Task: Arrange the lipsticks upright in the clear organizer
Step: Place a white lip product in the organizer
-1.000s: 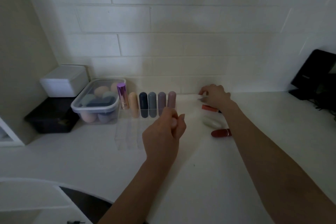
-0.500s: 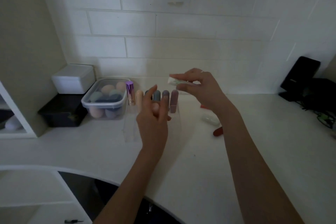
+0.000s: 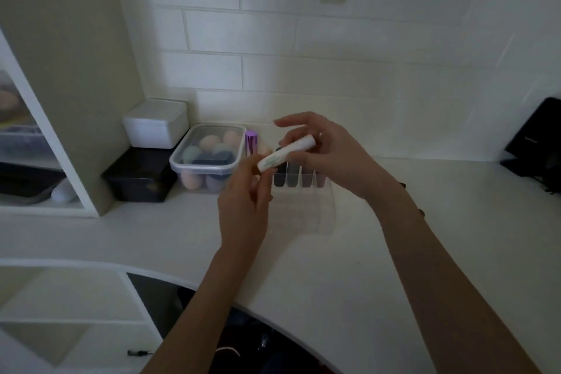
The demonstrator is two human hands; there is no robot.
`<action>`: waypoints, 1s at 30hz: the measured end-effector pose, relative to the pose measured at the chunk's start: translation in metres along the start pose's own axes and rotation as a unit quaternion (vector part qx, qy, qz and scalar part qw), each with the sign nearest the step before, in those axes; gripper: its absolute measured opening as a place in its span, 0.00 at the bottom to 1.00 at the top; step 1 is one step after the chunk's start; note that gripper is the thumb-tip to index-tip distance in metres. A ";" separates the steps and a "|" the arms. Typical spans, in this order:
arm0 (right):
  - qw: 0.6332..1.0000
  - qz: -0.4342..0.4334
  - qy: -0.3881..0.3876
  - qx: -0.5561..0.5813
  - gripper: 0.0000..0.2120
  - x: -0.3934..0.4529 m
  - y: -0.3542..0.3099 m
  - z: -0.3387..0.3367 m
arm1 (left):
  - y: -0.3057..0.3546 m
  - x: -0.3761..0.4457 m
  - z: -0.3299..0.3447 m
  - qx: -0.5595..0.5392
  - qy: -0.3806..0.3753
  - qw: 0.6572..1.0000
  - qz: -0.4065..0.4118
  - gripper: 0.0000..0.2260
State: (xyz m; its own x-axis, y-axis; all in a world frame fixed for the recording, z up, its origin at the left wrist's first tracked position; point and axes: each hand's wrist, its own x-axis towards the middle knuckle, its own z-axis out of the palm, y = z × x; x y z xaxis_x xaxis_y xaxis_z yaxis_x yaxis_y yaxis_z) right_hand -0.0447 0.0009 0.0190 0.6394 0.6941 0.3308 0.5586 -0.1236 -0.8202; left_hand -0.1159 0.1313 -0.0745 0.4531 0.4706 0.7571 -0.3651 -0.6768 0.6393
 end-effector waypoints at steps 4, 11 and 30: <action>0.989 0.030 0.082 0.123 0.12 0.006 0.011 0.013 | -0.009 0.000 -0.003 0.042 0.007 0.999 0.001 0.13; 0.985 -0.001 0.173 0.026 0.13 0.023 0.014 0.043 | -0.022 0.000 -0.022 0.030 0.186 0.967 -0.171 0.09; 0.981 -0.009 0.184 -0.060 0.13 0.022 0.033 0.014 | -0.012 -0.009 -0.007 0.084 0.089 0.990 -0.068 0.11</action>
State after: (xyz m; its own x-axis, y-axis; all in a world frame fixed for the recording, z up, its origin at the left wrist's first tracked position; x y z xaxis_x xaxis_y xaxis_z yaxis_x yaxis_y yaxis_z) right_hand -0.0198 0.0222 -0.0073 0.7644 0.3972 0.5079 0.6149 -0.2119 -0.7596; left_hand -0.1215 0.1395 -0.0880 0.3326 0.6460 0.6871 -0.1643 -0.6778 0.7167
